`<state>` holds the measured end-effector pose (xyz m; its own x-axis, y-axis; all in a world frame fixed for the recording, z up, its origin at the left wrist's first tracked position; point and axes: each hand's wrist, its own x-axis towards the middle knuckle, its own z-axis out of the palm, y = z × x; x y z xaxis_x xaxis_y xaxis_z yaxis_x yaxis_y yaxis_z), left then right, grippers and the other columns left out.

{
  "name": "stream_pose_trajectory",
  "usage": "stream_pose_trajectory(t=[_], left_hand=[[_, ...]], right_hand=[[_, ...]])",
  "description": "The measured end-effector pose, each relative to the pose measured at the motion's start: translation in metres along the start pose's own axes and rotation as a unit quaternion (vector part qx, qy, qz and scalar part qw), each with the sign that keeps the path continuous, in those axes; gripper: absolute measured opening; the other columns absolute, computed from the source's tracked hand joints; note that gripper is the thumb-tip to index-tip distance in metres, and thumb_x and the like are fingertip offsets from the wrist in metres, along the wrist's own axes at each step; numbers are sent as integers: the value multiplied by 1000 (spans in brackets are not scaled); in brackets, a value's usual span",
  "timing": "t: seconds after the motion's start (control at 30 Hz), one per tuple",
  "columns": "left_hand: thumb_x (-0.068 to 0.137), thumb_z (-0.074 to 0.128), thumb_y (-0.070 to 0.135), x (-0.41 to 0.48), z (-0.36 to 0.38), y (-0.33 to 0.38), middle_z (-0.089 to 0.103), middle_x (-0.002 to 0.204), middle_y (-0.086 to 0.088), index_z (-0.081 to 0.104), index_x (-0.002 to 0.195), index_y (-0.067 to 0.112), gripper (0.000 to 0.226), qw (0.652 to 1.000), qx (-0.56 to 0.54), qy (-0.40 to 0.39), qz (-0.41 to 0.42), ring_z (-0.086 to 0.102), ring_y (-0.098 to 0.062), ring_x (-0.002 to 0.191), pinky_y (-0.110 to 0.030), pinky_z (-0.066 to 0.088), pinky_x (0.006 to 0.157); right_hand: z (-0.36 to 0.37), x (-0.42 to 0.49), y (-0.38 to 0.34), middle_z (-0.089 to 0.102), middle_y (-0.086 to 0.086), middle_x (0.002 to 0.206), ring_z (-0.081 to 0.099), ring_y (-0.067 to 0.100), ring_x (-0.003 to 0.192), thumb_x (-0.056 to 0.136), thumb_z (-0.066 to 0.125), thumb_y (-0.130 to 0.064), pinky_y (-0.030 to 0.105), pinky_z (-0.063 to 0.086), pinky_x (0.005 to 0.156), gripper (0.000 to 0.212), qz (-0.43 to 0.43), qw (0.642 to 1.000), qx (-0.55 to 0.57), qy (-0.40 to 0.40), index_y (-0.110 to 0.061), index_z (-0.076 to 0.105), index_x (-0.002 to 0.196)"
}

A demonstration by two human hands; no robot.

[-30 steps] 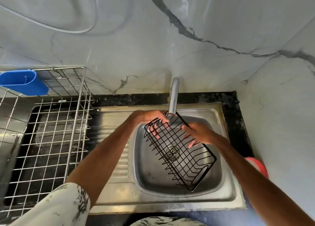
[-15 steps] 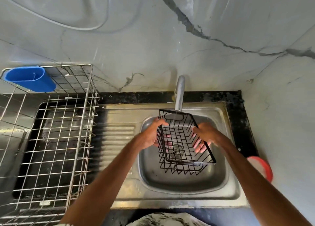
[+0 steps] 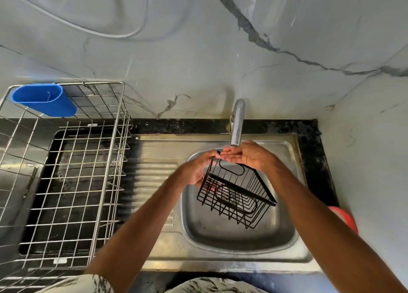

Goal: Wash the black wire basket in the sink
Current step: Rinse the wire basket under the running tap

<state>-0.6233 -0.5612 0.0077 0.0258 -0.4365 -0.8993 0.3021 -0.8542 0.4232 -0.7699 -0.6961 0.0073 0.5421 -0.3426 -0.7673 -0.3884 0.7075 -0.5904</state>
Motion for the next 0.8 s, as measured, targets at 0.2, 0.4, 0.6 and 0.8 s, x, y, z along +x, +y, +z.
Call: stream_pose_trajectory(t=[0.2,0.4,0.6,0.8], left_hand=[[89,70,35,-23,-2,8,46,139,-15,53,121,20,39,997,-5,-49,61,55,-29,114,-46,50,100],[49,77,45,-37,-4,14,52,131,-15,47,134,14,96,994,35,-61,83,60,-29,101,-35,52,70],[72,74,52,-32,-1,27,50,146,-13,57,133,15,73,995,77,-54,37,59,-29,103,-37,52,85],[70,82,38,-40,-11,30,53,142,-22,54,138,16,76,995,61,-42,73,61,-28,101,-38,54,78]], right_hand=[[3,14,-4,71,28,113,73,34,103,95,65,-6,43,58,95,30,-50,992,-117,17,10,64,120],[-9,24,-4,73,21,110,74,28,97,87,77,-11,34,62,83,35,-150,944,-275,101,7,67,115],[-13,33,3,75,16,100,76,26,85,66,94,-28,48,63,76,61,-145,900,-402,80,2,64,111],[-29,27,6,78,11,91,78,24,83,85,80,-15,29,62,70,18,-112,918,-380,7,-2,73,96]])
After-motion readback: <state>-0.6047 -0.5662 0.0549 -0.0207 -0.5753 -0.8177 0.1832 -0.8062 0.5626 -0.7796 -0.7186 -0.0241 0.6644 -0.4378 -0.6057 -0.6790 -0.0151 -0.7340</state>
